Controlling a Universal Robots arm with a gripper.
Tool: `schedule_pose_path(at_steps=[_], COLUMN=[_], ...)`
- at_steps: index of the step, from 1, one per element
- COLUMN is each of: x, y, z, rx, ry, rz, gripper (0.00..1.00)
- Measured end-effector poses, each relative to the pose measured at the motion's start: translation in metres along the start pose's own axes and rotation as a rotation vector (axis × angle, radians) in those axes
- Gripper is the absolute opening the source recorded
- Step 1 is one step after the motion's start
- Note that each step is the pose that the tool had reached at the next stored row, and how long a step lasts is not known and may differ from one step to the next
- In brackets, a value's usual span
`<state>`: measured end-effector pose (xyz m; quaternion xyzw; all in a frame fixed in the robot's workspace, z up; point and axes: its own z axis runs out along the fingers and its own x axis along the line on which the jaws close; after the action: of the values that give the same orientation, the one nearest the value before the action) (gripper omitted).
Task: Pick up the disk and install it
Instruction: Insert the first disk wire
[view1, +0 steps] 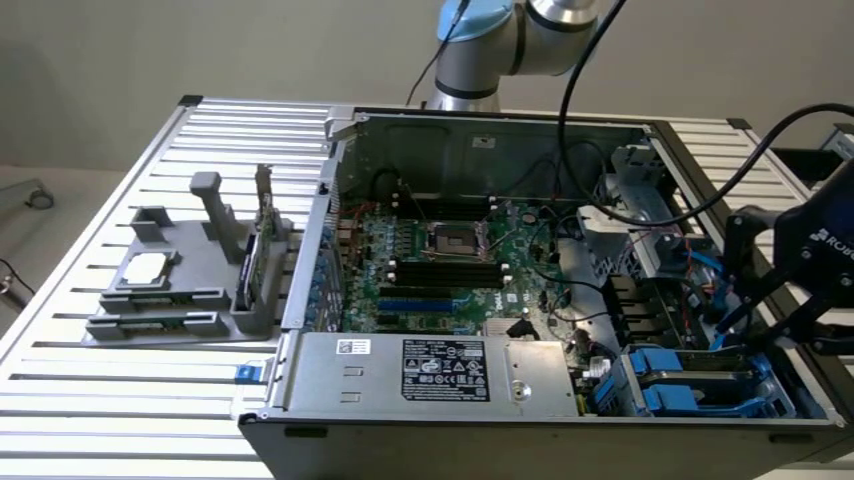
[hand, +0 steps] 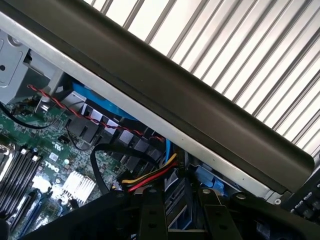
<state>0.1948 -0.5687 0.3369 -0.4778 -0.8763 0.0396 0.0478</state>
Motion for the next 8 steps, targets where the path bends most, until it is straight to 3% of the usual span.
schedule_pose_path(at_steps=[4,8], x=[-0.0001,-0.0003], y=[0.0003,0.0005], z=[0.0022,0.0011], rx=[0.0033,0.0123], ry=[0.0006,0.0064], rz=[-0.007,-0.010], gripper=[0.31,0.31])
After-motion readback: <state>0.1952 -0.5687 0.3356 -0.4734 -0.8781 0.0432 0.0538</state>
